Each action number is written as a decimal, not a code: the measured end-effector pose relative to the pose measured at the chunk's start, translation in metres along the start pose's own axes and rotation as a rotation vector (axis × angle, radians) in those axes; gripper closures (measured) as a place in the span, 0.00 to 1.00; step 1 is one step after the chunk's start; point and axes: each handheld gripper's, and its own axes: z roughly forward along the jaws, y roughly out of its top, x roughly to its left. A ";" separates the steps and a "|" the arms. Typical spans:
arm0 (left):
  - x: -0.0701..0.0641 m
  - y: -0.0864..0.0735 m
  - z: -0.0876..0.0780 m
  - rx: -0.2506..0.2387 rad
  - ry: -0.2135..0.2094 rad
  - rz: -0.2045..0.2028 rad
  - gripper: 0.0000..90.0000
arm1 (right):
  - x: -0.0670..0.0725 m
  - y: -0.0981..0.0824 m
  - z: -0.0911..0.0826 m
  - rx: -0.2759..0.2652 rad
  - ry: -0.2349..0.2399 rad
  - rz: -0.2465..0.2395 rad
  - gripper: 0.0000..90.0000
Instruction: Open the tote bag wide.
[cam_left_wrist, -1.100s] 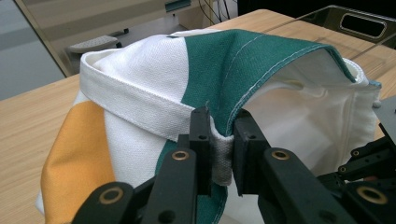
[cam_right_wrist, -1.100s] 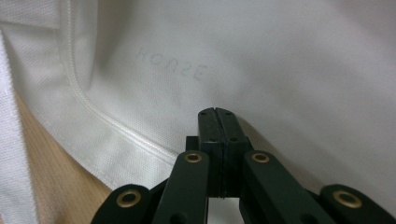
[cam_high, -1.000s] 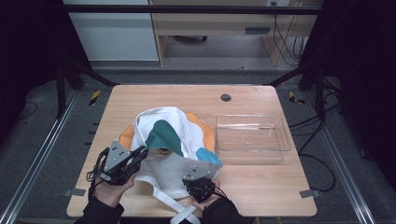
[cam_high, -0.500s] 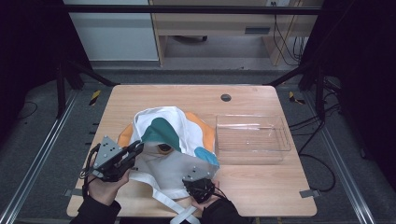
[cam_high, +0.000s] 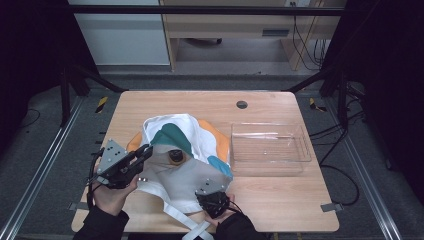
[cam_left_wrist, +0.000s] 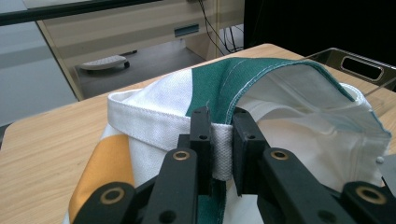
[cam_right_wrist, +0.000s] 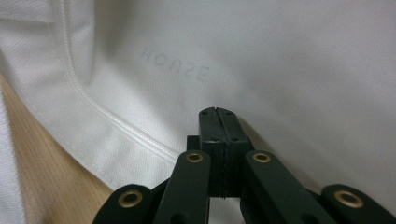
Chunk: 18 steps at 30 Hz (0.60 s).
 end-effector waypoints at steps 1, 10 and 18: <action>0.001 0.001 0.000 0.000 0.002 0.003 0.90 | 0.000 0.000 0.000 0.000 0.000 0.000 1.00; 0.004 0.005 0.002 -0.014 0.012 -0.009 0.90 | 0.000 0.000 0.000 -0.001 -0.005 -0.010 1.00; 0.011 0.009 0.004 -0.027 0.027 -0.031 0.90 | 0.001 0.000 0.000 0.000 -0.005 -0.013 1.00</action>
